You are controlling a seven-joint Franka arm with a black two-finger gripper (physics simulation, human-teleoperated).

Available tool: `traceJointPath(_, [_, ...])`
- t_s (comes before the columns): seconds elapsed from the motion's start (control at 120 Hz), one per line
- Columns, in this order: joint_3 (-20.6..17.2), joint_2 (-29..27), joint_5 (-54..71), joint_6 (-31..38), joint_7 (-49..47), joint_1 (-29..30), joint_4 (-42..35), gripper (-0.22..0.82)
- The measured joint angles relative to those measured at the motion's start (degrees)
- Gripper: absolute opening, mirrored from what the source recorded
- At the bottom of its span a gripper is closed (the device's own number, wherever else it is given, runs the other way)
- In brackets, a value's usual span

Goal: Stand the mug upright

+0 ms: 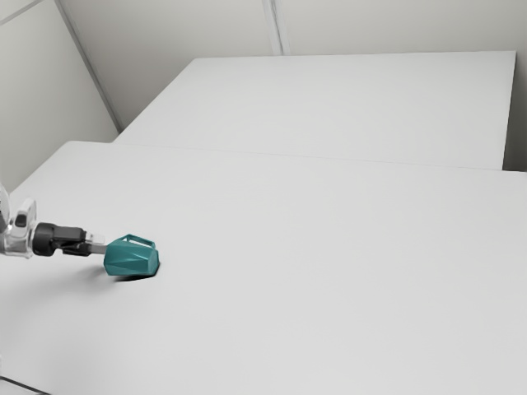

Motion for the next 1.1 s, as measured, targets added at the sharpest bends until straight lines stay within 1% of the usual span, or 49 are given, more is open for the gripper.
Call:
traceJointPath(0.275, [-1.0,2.8,-1.9,-1.3,2.8,0.0,0.6,0.59])
traceJointPath(0.425, [-2.4,4.1,-3.0,-1.7,3.9,0.1,1.4,0.58])
traceJointPath(0.508, [-3.0,4.5,-3.4,-1.8,4.3,0.1,1.7,0.56])
traceJointPath(0.567, [-3.2,4.5,-3.8,-1.9,4.6,0.1,1.8,0.51])
traceJointPath(0.667, [-3.3,4.9,-4.2,-2.1,5.1,0.1,1.8,0.4])
traceJointPath(0.817, [-3.3,5.1,-4.7,-2.2,5.6,0.1,1.8,0.17])
traceJointPath(0.917, [-3.3,5.1,-4.9,-2.2,5.9,0.1,1.8,0.04])
traceJointPath(0.992, [-3.3,5.1,-4.9,-2.1,6.1,0.1,1.8,-0.02])
traceJointPath(1.1, [-3.3,5.1,-5.0,-2.0,6.3,0.0,1.8,-0.05])
